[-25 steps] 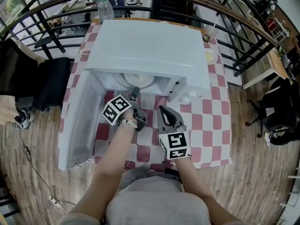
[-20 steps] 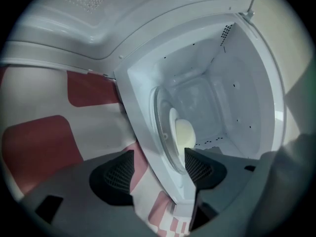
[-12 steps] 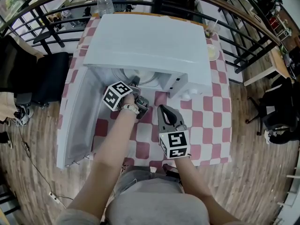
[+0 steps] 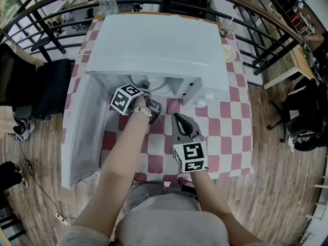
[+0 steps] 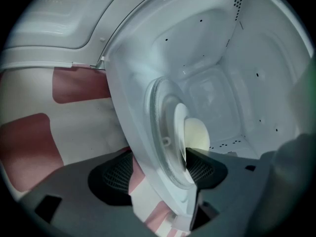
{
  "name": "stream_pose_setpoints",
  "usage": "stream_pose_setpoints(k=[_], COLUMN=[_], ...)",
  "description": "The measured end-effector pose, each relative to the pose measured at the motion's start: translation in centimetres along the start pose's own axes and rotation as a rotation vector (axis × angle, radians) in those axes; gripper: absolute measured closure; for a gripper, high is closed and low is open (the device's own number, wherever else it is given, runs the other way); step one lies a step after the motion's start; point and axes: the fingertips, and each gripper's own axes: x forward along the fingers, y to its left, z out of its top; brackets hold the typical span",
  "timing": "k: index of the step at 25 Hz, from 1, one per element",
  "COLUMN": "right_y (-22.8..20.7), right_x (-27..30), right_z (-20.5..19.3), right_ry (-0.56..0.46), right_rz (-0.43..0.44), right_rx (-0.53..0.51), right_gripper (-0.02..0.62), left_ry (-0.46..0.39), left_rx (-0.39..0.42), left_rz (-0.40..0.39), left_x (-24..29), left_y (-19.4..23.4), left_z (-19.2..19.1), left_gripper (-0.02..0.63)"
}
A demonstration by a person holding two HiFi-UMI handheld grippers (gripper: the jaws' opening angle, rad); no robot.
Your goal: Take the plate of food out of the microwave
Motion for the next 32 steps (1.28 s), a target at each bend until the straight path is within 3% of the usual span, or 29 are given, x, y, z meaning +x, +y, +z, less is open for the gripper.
stream_pose_setpoints(k=[12, 32], right_y=[0.4, 1.1], right_x=[-0.1, -0.6], right_z=[0.1, 0.5], right_ry=[0.0, -0.006], right_rz=[0.012, 0.039], right_rx=[-0.025, -0.053], right_gripper=[0.569, 0.569], left_ry=[-0.009, 0.009], left_rx=[-0.018, -0.106], left_rz=[-0.013, -0.057], left_x=[-0.7, -2.6], left_y=[0.6, 0.3], left_z=[0.7, -0.4], left_gripper=[0.288, 0.45])
